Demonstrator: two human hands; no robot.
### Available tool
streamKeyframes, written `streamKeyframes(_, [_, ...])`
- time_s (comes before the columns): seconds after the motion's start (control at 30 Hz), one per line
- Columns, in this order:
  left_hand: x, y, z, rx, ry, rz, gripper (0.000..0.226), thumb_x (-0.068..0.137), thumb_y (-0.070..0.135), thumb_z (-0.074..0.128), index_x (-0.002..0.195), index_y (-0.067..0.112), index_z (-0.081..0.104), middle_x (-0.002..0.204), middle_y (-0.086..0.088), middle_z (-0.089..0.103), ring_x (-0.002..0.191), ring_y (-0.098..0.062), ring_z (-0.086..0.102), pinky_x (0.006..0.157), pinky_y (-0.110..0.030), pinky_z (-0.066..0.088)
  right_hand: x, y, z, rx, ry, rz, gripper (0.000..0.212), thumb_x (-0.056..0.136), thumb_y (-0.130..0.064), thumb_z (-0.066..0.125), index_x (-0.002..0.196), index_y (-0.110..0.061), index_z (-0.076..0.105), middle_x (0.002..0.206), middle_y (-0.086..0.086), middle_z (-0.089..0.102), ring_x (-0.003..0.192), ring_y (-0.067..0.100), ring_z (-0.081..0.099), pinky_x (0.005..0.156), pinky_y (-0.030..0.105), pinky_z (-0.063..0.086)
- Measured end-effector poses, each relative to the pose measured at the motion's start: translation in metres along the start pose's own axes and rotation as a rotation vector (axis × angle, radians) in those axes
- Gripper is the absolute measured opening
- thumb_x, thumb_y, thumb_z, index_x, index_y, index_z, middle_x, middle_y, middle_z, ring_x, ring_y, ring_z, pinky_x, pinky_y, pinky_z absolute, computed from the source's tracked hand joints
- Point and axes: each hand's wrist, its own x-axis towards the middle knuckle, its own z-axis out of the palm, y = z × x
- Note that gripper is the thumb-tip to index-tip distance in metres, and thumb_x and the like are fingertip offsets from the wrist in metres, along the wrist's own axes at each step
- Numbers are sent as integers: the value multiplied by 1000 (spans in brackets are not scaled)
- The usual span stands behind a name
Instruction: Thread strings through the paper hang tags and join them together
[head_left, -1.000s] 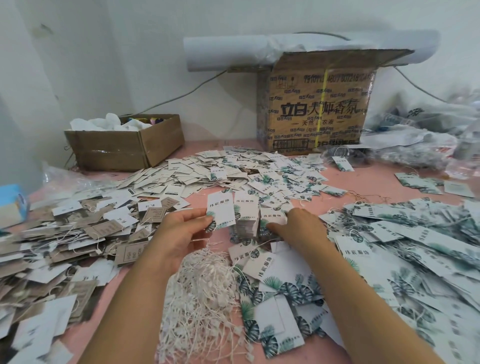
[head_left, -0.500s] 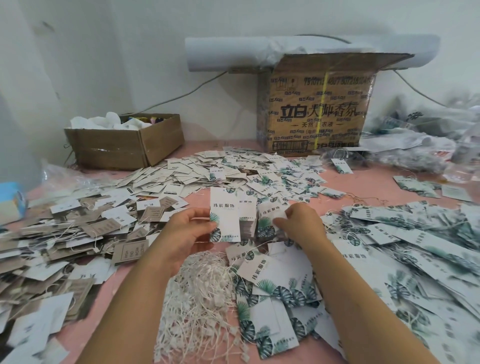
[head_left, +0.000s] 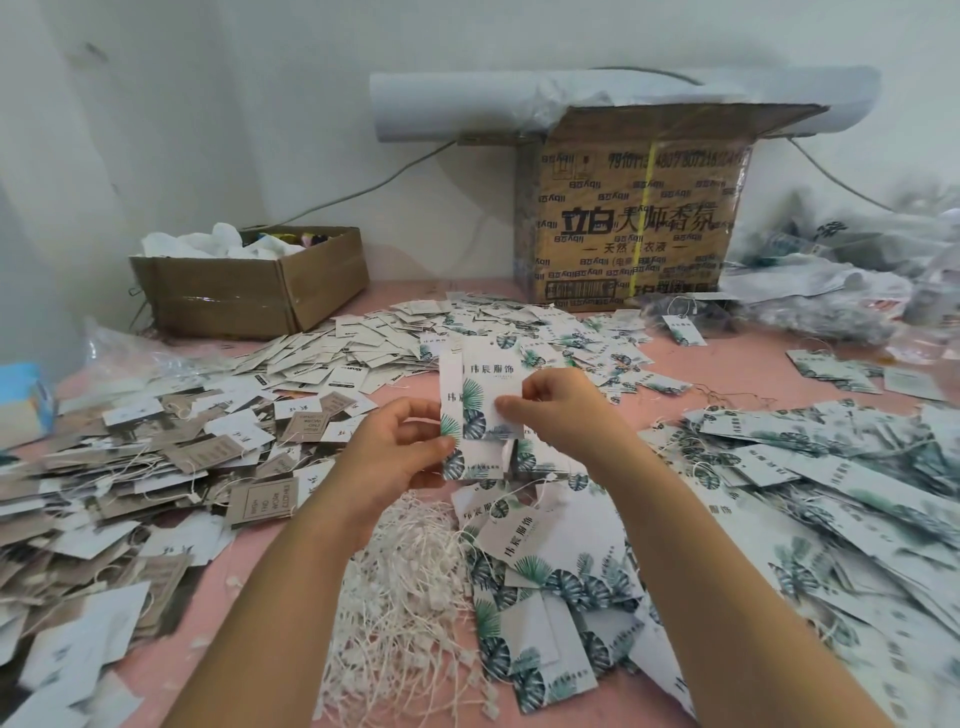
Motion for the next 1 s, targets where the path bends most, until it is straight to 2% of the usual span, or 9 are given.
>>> streamKeyframes(0.17, [-3, 3, -1, -45, -77, 25, 22, 83, -3, 62, 99, 12, 58, 83, -2, 73, 71, -16, 68, 59, -26, 54, 0, 0, -3, 21, -97, -5, 30, 85, -26, 66, 64, -10, 51, 48, -5, 39, 36, 4, 29, 37, 13, 25])
streamKeyframes(0.27, [-4, 5, 1, -12, -120, 30, 18, 86, 6, 61, 102, 12, 59, 86, -4, 74, 74, -18, 70, 58, -24, 54, -2, -3, 1, 50, -218, -1, 25, 85, -22, 66, 64, -12, 55, 52, -6, 50, 44, 5, 41, 45, 16, 34])
streamKeyframes(0.37, [-4, 5, 4, 2, -31, 71, 10, 89, 18, 59, 98, 17, 62, 82, 0, 74, 72, -14, 70, 56, -23, 54, -4, -7, 3, 66, -293, 8, 17, 85, -20, 66, 76, -5, 63, 67, 1, 63, 59, 13, 53, 55, 26, 44])
streamKeyframes(0.43, [-3, 5, 6, -22, 50, 128, 9, 90, 13, 57, 96, 16, 63, 80, 4, 74, 67, -11, 69, 52, -22, 53, -6, -9, 3, 50, -304, -3, 18, 84, -21, 68, 73, -7, 63, 57, -6, 60, 50, 7, 50, 48, 19, 41])
streamKeyframes(0.53, [-4, 6, 8, -14, 84, 179, 14, 91, 9, 57, 97, 20, 64, 86, 5, 74, 70, -11, 70, 53, -23, 53, -8, -11, 2, 32, -313, -23, 24, 86, -23, 65, 67, -10, 59, 52, -7, 53, 48, 9, 44, 49, 22, 36])
streamKeyframes(0.7, [-5, 8, 8, 16, 86, 219, 21, 90, 8, 59, 95, 28, 64, 91, 9, 73, 73, -11, 69, 52, -23, 51, -5, -11, 0, 153, -115, -56, 19, 97, -9, 42, 91, -9, 60, 57, -1, 54, 51, 13, 39, 51, 23, 33])
streamKeyframes(0.8, [-6, 9, 9, 10, 105, 230, 26, 89, 7, 60, 92, 32, 65, 90, 12, 72, 72, -9, 69, 51, -21, 50, -5, -11, -2, 124, 9, -147, 24, 96, -2, 39, 114, -18, 39, 67, 2, 63, 52, 19, 41, 48, 27, 34])
streamKeyframes(0.87, [-6, 10, 10, 12, 110, 242, 27, 90, 8, 59, 93, 34, 64, 90, 14, 71, 72, -8, 68, 51, -21, 50, -5, -12, -4, 117, 68, -186, 20, 95, -4, 43, 106, -19, 35, 73, -1, 68, 52, 17, 45, 47, 24, 36])
streamKeyframes(1.0, [-7, 11, 11, 10, 99, 258, 24, 92, 11, 57, 94, 34, 64, 91, 15, 71, 75, -6, 69, 54, -21, 52, -7, -18, -5, 96, 157, -294, 19, 91, -7, 54, 79, -20, 49, 71, -6, 68, 47, 9, 45, 45, 19, 37])
